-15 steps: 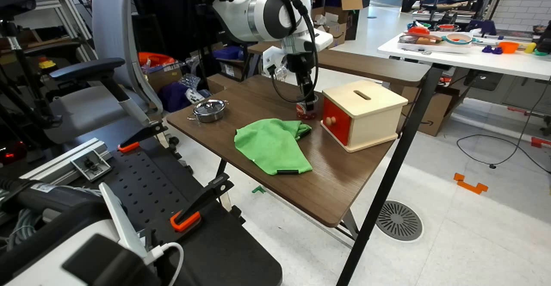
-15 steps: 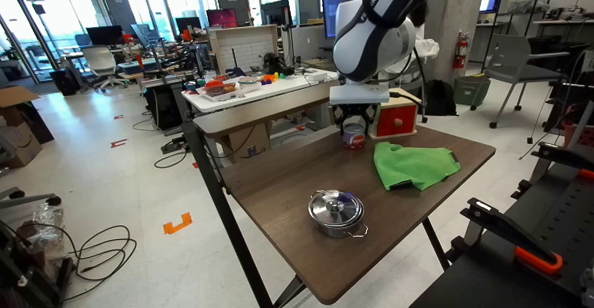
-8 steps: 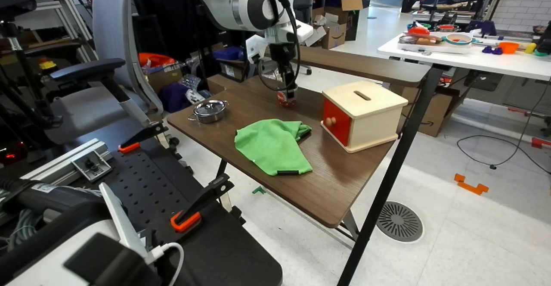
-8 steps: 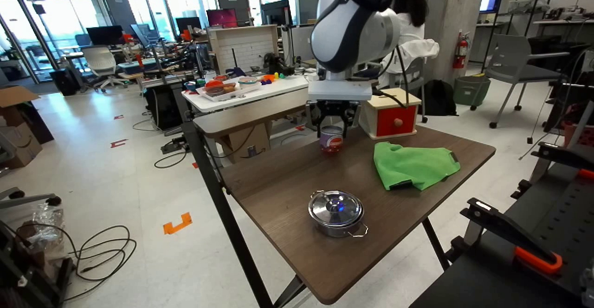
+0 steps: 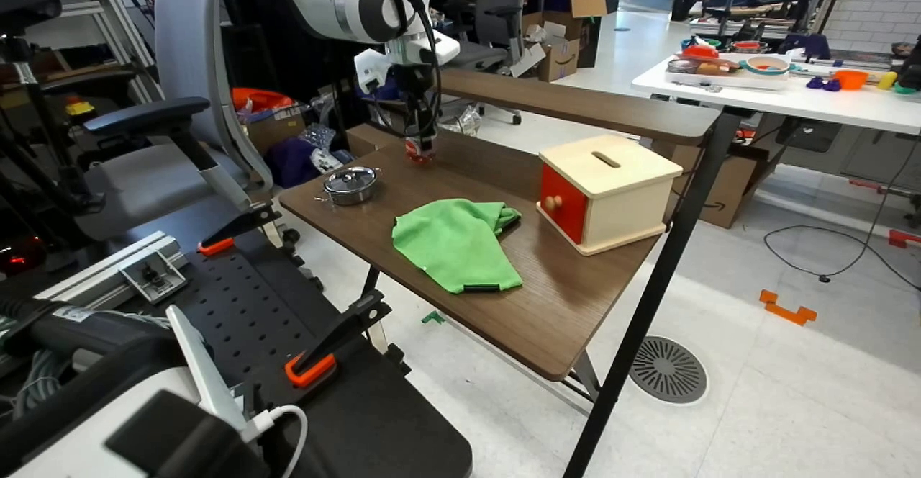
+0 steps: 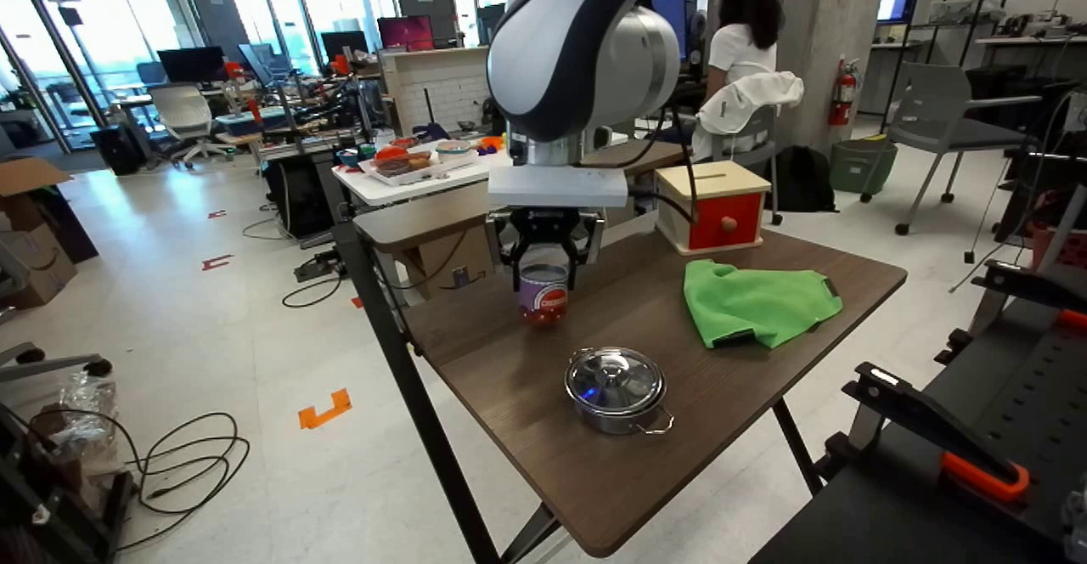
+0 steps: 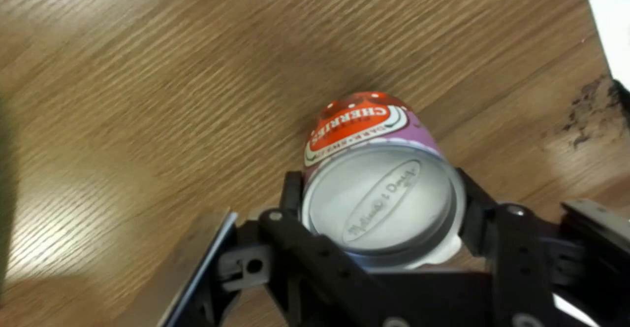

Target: Fold the green towel, move the grey tin to the left, remove the lid from the silver pot

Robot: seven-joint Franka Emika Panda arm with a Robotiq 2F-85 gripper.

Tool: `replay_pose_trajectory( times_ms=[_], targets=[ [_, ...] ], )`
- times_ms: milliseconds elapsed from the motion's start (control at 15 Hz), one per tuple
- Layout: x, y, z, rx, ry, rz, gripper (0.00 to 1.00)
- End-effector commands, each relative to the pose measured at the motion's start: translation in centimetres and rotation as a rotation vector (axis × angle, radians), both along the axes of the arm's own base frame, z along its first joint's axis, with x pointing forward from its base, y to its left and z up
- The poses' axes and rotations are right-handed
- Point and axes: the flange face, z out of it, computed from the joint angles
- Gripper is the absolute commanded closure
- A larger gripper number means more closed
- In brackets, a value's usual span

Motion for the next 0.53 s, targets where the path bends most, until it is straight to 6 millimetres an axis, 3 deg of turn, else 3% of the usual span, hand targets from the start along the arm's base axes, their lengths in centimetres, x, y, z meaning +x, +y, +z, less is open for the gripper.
replay_pose_trajectory(
  times_ms=[0,133,200,333,467],
  targets=[
    [-0.7,1.8,-1.4,0.009,0.028,0.016,0.53],
    [-1.1,2.1,-2.4,-0.004,0.038,0.026,0.53],
    [-1.3,2.3,-2.8,-0.006,0.044,0.029,0.08],
    [-1.5,2.4,-2.7,-0.009,0.051,0.029,0.01],
    [-1.7,2.5,-2.6,0.0,0.056,0.032,0.0]
  ],
)
